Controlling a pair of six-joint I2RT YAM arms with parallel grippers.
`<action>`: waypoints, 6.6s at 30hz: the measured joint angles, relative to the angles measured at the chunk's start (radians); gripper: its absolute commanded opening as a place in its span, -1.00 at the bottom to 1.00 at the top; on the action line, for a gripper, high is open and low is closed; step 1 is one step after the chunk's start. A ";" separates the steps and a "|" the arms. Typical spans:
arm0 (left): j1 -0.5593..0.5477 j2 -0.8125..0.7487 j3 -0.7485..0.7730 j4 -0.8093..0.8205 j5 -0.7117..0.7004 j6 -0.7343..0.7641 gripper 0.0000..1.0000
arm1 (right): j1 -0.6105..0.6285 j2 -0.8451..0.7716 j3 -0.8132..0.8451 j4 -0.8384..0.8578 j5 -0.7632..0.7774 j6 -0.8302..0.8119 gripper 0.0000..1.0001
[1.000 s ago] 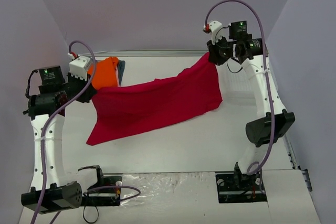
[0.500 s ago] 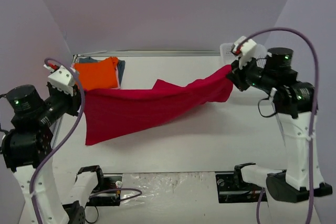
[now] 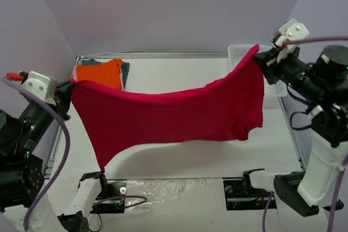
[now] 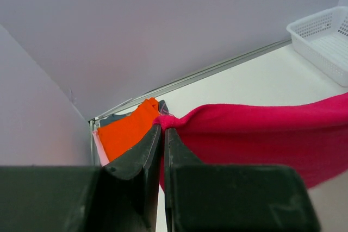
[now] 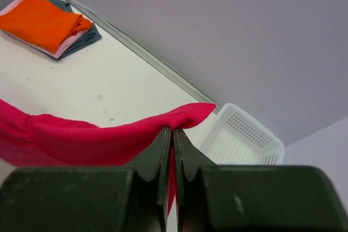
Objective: Fold and stack the t-shirts
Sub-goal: Move the tshirt to the center of the board
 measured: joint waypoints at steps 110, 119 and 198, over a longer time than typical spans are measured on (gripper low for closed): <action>-0.284 0.548 -0.604 0.486 -0.394 0.128 0.89 | 0.059 0.918 -0.568 0.504 0.420 0.004 -1.00; -0.284 0.548 -0.632 0.488 -0.386 0.123 0.89 | 0.059 1.012 -0.494 0.522 0.471 0.007 -1.00; -0.854 0.126 -1.173 0.249 -0.616 0.498 0.89 | -0.112 -0.114 -1.123 0.294 0.076 -0.076 0.15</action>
